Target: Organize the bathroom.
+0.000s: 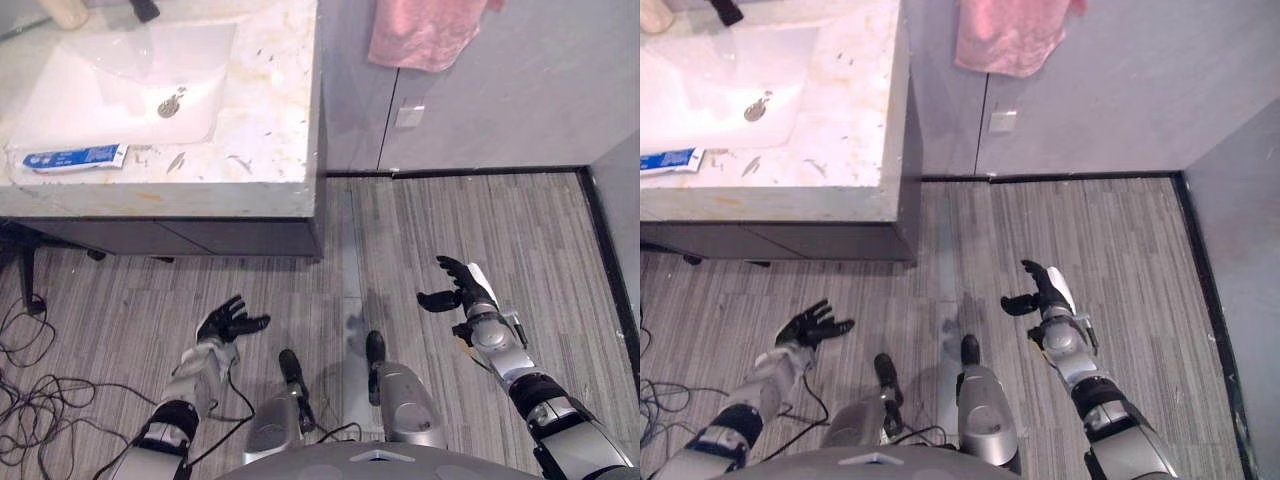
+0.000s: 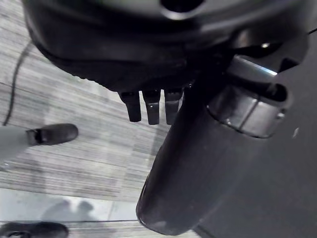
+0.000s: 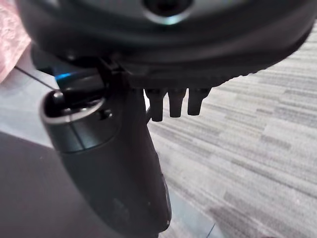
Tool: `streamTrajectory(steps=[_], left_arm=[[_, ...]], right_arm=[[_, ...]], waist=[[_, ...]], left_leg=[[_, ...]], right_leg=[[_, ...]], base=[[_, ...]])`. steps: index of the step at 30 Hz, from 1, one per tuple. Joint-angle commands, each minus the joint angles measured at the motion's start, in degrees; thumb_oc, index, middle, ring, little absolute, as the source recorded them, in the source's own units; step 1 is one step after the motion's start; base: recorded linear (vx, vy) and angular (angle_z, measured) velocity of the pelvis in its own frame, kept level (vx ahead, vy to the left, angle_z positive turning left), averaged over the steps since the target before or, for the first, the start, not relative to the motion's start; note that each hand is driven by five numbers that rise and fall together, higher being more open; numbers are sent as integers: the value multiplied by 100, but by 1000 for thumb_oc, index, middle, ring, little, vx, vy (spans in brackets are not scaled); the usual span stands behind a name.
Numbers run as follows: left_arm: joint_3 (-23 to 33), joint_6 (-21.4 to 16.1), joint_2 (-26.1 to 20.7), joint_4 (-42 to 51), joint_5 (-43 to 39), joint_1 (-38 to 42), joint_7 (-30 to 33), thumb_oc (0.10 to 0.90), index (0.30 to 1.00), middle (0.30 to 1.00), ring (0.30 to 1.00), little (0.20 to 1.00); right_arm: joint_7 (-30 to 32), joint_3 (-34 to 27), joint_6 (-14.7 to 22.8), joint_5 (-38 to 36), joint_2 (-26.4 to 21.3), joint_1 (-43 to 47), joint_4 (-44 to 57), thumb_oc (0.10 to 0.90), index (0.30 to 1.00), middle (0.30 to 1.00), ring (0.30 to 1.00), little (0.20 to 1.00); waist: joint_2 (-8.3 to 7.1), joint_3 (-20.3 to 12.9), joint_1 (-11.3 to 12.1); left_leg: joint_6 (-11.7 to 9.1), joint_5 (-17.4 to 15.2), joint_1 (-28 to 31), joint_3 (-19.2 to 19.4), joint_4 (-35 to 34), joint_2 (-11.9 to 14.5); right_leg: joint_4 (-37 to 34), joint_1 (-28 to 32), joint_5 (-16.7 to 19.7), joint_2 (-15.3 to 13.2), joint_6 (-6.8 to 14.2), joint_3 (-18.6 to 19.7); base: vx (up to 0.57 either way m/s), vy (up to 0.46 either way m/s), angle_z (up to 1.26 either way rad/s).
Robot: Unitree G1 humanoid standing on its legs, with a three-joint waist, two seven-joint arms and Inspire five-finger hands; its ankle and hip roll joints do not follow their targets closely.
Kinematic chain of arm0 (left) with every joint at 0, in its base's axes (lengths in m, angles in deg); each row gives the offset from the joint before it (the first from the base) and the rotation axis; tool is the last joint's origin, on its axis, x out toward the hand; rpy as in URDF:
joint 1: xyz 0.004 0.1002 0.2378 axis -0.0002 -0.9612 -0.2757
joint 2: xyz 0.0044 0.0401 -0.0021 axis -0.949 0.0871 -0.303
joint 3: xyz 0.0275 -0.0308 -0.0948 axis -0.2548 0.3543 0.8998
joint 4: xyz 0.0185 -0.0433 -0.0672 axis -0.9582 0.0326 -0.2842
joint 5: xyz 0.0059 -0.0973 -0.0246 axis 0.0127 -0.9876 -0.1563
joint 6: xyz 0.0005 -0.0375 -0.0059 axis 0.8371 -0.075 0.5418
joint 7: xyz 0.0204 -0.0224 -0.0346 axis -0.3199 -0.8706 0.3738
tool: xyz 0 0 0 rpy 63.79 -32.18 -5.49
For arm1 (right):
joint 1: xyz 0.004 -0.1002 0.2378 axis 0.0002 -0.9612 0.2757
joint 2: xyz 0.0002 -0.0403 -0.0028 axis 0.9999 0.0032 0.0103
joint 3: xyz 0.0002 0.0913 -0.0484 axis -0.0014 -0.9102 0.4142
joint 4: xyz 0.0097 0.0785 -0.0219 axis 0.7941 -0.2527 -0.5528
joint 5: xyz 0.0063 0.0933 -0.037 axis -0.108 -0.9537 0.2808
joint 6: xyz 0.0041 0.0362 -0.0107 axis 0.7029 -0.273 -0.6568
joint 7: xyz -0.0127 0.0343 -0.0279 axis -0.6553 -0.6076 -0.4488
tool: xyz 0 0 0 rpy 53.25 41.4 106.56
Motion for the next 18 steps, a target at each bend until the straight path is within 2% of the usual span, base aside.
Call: streamTrajectory(steps=[1,3,4,6,8,9,10,11,12,13,14,15,16,17,18], left_arm=[[395,-335,-492,-319,-102,-408,364,800,900,900,900,900],[470,-293,-432,-453,-3,-547,359,800,900,900,900,900],[495,-164,-402,-535,60,-608,421,800,900,900,900,900],[501,48,-344,-746,229,-596,450,800,900,900,900,900],[501,48,-344,-746,229,-596,450,800,900,900,900,900],[431,83,-323,-1096,430,-547,408,800,900,900,900,900],[337,341,-294,-1236,574,-439,491,800,900,900,900,900],[259,451,-317,-1305,566,-395,502,800,900,900,900,900],[255,455,-317,-1336,573,-391,484,800,900,900,900,900],[269,424,-358,-1557,571,-457,403,800,900,900,900,900],[290,429,-367,-1571,591,-482,400,800,900,900,900,900],[377,468,-401,-1540,574,-583,437,800,900,900,900,900],[467,484,-443,-1447,478,-712,527,800,900,900,900,900],[529,465,-493,-1405,413,-790,600,800,900,900,900,900],[585,432,-522,-1365,326,-823,665,800,900,900,900,900]], right_arm=[[-68,-32,192,-88,-44,-246,-484,800,900,900,900,900],[-201,26,197,-193,-1,-224,-635,800,900,900,900,900],[-251,69,138,-210,34,-192,-699,800,900,900,900,900],[-200,112,135,-373,104,-132,-877,800,900,900,900,900],[-200,112,135,-373,104,-132,-877,800,900,900,900,900],[-106,79,151,-442,174,-117,-984,800,900,900,900,900],[29,-13,131,-589,240,-122,-913,800,900,900,900,900],[26,-67,77,-533,239,-138,-807,800,900,900,900,900],[29,-77,85,-533,239,-147,-801,800,900,900,900,900],[-128,-228,259,-412,239,-270,-765,800,900,900,900,900],[-161,-248,287,-349,245,-288,-756,800,900,900,900,900],[-254,-242,305,-200,266,-308,-704,800,900,900,900,900],[-313,-147,234,-199,257,-305,-579,800,900,900,900,900],[-337,-89,211,-261,234,-335,-500,800,900,900,900,900],[-335,-53,253,-292,238,-324,-512,800,900,900,900,900]], waist=[[-117,-253,236],[-181,-287,365],[-194,-305,437],[-135,-342,448],[-135,-342,448],[-69,-335,408],[-43,-268,337],[-49,-228,312],[-57,-223,317],[-62,-128,377],[-59,-132,394],[-19,-98,440],[60,-102,462],[101,-112,456],[79,-128,484]], left_leg=[[102,-1193,-161,-34,2068,28],[67,-995,-470,-512,2887,-4],[72,-948,-543,-678,2900,27],[70,-946,-311,-667,2180,241],[70,-946,-311,-667,2180,241],[59,-954,-144,-763,1680,330],[128,-1188,-141,-573,1718,284],[150,-1303,-142,-437,1784,234],[158,-1333,-148,-432,1797,200],[208,-1556,-56,-261,1755,-31],[213,-1557,-38,-213,1717,-42],[261,-1612,17,-36,1703,-28],[302,-1506,97,263,1551,52],[281,-1500,208,331,1406,26],[290,-1471,222,327,1331,-36]], right_leg=[[209,48,-494,-155,224,-114],[258,213,-597,-113,71,0],[296,281,-640,-122,43,48],[346,287,-678,-174,119,116],[346,287,-678,-174,119,116],[449,204,-702,-263,225,255],[670,1,-599,-617,444,340],[675,-74,-449,-845,570,305],[625,-79,-355,-910,597,302],[159,-77,484,-1497,730,97],[109,-79,542,-1551,739,43],[418,-153,404,-1509,685,-141],[873,-198,-164,-1176,613,-426],[1307,-158,-678,-875,573,-642],[1390,-169,-723,-735,544,-733]], base=[[121,5,11],[150,85,12],[110,232,8],[80,274,-28],[17,192,-17],[-69,603,-1],[-84,767,-1],[-87,518,8],[-33,439,14],[-21,313,19],[-44,391,3],[-76,240,-28],[-60,265,-112],[-67,182,-132],[-86,37,-120]])
